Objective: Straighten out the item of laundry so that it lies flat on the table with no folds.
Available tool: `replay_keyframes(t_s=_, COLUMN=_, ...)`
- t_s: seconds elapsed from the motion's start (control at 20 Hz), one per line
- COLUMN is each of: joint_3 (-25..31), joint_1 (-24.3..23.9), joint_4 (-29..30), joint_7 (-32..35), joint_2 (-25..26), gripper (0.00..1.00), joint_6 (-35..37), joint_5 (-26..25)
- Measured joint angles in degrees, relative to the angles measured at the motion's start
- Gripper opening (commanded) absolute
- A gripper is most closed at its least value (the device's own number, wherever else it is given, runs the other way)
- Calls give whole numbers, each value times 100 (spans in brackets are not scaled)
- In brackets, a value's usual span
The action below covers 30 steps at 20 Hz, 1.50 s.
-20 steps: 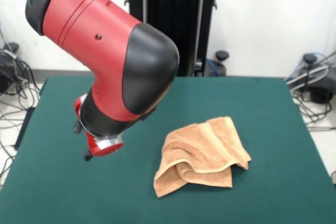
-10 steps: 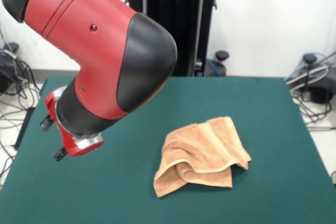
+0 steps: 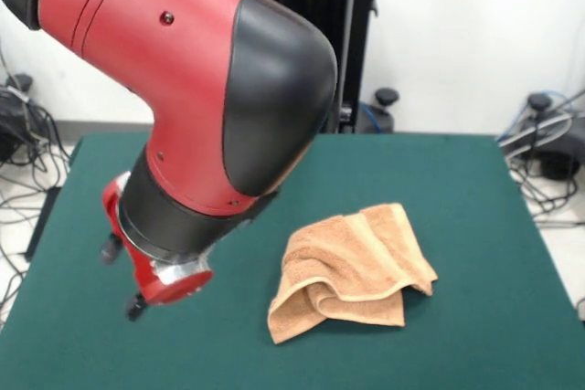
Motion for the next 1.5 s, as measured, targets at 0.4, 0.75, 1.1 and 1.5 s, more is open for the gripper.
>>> replay_keyframes(t_s=0.4, joint_3=-9, joint_1=-1, joint_4=-139, joint_7=1022, joint_2=138, gripper=100, joint_6=1, joint_5=713)
replay_keyframes(t_s=0.75, joint_3=-74, joint_1=88, joint_4=-621, joint_7=1723, joint_2=507, gripper=100, joint_6=1, joint_5=941)
replay_keyframes(t_s=1.1, joint_3=-176, joint_1=479, joint_4=-777, joint_7=1723, joint_2=728, gripper=100, joint_6=305, joint_5=814)
replay_keyframes(t_s=1.5, joint_3=-161, joint_1=1281, joint_4=-550, joint_7=976, joint_2=505, gripper=100, joint_6=228, joint_5=-685)
